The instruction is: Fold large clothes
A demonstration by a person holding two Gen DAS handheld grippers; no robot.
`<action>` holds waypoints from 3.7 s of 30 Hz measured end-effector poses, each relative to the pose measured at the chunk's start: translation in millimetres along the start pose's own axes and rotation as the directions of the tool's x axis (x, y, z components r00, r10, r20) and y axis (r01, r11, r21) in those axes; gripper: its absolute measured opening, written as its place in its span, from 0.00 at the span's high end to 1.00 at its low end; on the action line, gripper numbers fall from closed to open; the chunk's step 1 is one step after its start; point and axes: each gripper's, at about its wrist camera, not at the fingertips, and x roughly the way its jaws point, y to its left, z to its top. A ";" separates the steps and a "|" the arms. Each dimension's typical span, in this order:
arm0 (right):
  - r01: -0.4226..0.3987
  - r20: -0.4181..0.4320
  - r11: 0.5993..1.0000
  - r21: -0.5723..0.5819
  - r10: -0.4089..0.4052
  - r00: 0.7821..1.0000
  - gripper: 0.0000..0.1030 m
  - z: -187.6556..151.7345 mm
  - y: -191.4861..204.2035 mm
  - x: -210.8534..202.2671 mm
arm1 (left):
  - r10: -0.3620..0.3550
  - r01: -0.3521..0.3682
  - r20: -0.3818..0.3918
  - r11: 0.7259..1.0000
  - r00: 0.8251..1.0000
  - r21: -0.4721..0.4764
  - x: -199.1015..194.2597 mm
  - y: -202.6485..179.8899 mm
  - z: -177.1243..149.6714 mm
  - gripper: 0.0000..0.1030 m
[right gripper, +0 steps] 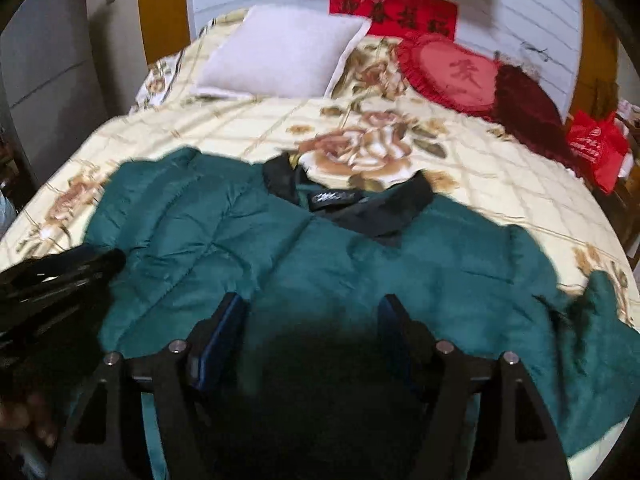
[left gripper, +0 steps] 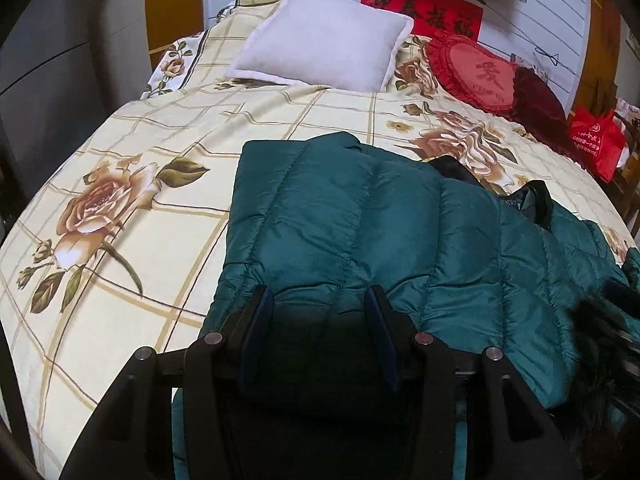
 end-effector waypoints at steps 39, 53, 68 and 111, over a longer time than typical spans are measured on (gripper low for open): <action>0.081 -0.002 0.991 0.108 -0.081 0.997 0.26 -78.0 -56.3 -116.3 | -0.107 0.102 0.081 0.993 0.991 0.061 -120.6 -52.5 -49.6 0.45; 0.067 0.038 0.990 0.122 -0.072 0.997 0.24 -98.4 -58.8 -152.8 | -0.123 0.116 0.082 0.990 0.989 0.084 -150.9 -81.4 -72.4 0.45; 0.076 0.041 0.983 0.164 -0.084 0.996 0.24 -109.2 -78.4 -163.5 | -0.138 0.129 0.079 0.986 0.987 0.108 -157.8 -106.2 -79.8 0.45; 0.366 -0.111 0.837 0.406 -0.352 0.929 0.22 -103.7 -312.6 -138.3 | -0.163 0.162 0.011 0.984 0.987 0.071 -95.1 -116.4 -37.7 0.45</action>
